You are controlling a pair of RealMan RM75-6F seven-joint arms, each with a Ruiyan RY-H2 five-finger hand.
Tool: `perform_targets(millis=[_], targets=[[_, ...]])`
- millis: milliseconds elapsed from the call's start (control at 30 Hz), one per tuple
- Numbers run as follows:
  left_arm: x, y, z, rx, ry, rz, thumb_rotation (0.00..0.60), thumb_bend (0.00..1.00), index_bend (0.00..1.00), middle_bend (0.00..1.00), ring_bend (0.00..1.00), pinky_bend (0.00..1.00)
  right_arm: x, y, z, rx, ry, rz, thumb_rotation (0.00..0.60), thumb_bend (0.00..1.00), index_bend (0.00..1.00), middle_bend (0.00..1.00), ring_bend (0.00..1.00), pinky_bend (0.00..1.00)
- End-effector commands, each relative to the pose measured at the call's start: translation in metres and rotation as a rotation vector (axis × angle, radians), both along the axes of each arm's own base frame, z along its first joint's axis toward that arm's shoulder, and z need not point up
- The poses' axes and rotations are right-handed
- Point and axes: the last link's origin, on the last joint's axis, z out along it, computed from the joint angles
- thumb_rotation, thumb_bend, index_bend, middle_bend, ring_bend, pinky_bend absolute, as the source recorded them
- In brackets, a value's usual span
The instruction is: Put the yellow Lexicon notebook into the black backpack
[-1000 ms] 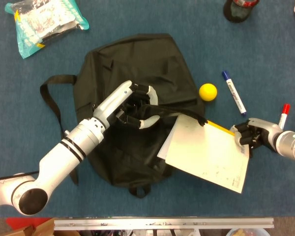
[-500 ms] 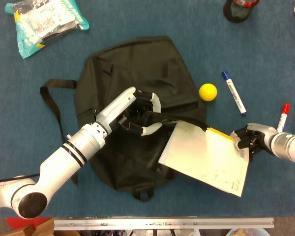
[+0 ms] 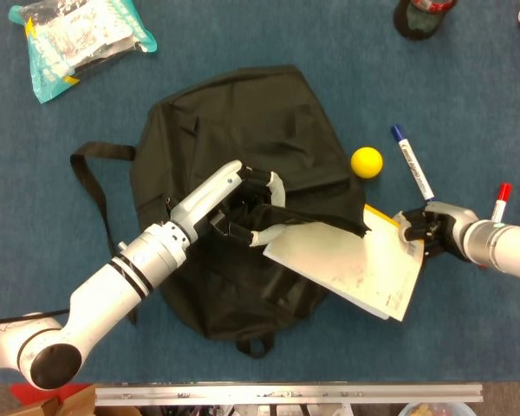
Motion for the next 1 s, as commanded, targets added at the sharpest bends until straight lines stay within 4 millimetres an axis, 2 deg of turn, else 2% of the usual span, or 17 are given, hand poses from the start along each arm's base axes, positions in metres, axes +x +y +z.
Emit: perform_targets(millis=[33,300,733,1000], targets=[[0.0,-0.001,0.0,0.0,-0.001,-0.002,0.6,0.32,0.62,0.65,0.64,0.82,0.003,-0.003,0.0,-0.027,-0.023,-0.024,0.6,0.72,0.76,0.67,0.54,0.72],[0.003,-0.001,-0.002,-0.004,-0.002,-0.009,0.6,0.32,0.63,0.65,0.64,0.82,0.018,-0.005,-0.009,-0.078,-0.088,-0.06,0.6,0.72,0.76,0.65,0.54,0.72],[0.008,0.004,-0.002,0.002,-0.017,0.009,0.6,0.32,0.63,0.65,0.64,0.82,0.044,0.008,-0.026,-0.1,-0.189,-0.11,0.6,0.72,0.76,0.61,0.52,0.72],[0.009,0.003,-0.002,-0.004,-0.018,0.01,0.6,0.32,0.63,0.65,0.64,0.82,0.054,0.008,-0.038,-0.144,-0.221,-0.151,0.6,0.72,0.74,0.59,0.5,0.72]])
